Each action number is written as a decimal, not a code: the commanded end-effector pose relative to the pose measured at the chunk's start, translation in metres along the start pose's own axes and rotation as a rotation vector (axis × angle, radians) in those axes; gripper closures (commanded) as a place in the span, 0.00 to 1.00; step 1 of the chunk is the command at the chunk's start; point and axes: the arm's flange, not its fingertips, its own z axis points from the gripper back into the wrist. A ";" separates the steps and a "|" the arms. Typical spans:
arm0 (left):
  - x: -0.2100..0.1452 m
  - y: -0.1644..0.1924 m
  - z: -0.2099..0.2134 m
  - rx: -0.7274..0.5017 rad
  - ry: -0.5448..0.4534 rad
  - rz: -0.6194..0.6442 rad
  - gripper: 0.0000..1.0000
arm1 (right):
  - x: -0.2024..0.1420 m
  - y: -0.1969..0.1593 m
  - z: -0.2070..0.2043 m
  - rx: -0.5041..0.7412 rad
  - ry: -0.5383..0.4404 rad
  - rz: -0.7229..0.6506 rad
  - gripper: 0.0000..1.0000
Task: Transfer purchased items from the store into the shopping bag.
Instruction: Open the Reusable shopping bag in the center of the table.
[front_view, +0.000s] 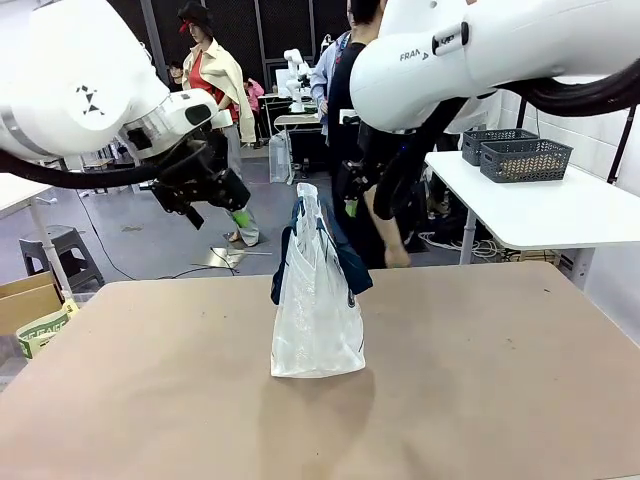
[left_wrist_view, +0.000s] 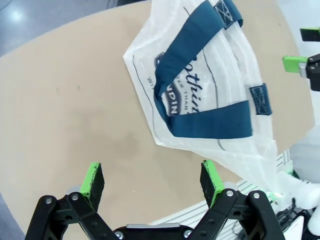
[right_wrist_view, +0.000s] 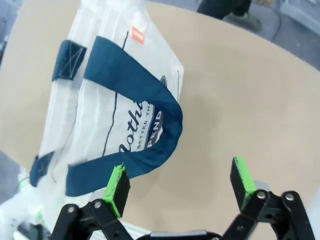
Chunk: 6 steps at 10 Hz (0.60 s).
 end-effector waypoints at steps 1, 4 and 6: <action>0.015 -0.018 0.007 -0.004 0.051 0.121 0.00 | 0.029 0.016 0.000 -0.017 0.067 -0.099 0.00; 0.022 -0.040 -0.004 -0.084 0.075 0.172 0.00 | 0.053 0.033 -0.003 0.009 0.042 -0.146 0.00; 0.017 -0.045 -0.010 -0.155 0.046 0.166 0.00 | 0.064 0.042 0.001 0.032 0.019 -0.153 0.00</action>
